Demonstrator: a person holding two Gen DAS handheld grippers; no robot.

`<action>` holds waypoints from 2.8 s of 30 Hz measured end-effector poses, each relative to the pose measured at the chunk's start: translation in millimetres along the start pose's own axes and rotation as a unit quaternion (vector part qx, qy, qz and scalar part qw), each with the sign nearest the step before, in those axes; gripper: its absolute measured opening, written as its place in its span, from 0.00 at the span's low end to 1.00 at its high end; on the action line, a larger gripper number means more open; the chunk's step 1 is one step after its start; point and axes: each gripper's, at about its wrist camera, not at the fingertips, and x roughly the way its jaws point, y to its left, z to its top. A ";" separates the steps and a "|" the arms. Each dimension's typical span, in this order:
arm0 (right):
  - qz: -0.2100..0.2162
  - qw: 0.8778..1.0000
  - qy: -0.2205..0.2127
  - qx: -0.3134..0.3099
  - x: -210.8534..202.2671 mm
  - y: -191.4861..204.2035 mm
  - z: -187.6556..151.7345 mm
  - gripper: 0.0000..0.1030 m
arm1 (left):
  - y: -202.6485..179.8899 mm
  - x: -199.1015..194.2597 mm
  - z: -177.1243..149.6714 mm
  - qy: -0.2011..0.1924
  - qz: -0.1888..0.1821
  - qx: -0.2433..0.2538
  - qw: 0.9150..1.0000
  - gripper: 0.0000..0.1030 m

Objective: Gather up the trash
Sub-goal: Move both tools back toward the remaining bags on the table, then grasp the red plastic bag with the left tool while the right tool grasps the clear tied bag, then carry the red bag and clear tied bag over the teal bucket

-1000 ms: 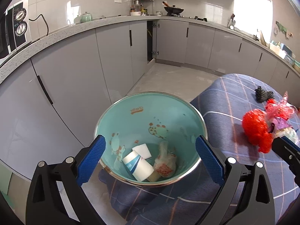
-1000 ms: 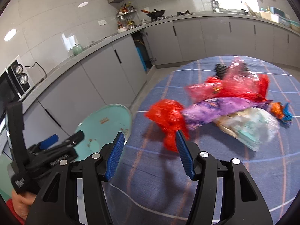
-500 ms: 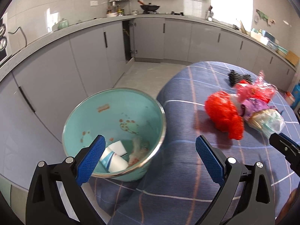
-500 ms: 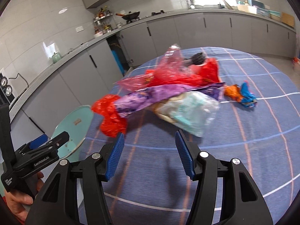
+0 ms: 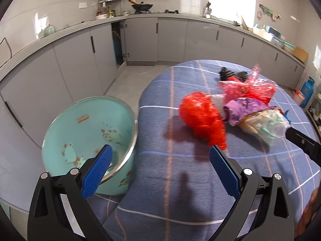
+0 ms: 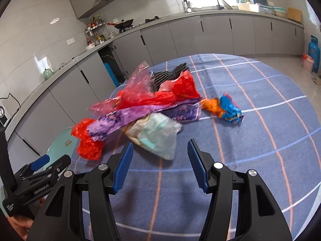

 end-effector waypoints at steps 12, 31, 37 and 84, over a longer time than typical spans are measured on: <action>-0.001 0.998 0.046 -0.039 46.6 3.9 20.4 0.62 | -41.6 22.8 12.7 -0.004 -0.013 0.028 1.000 0.90; 0.020 0.998 0.059 -0.030 39.2 -1.7 14.2 0.36 | -40.0 65.5 17.4 0.028 -0.026 -0.008 0.999 0.53; 0.033 0.998 0.048 -0.006 10.4 -8.2 8.6 0.34 | -32.4 62.7 16.6 0.023 -0.044 -0.018 0.999 0.24; 0.132 0.986 -0.014 -0.099 -16.3 161.3 14.7 0.32 | 108.6 -64.9 -4.7 -0.062 0.042 -0.092 0.993 0.19</action>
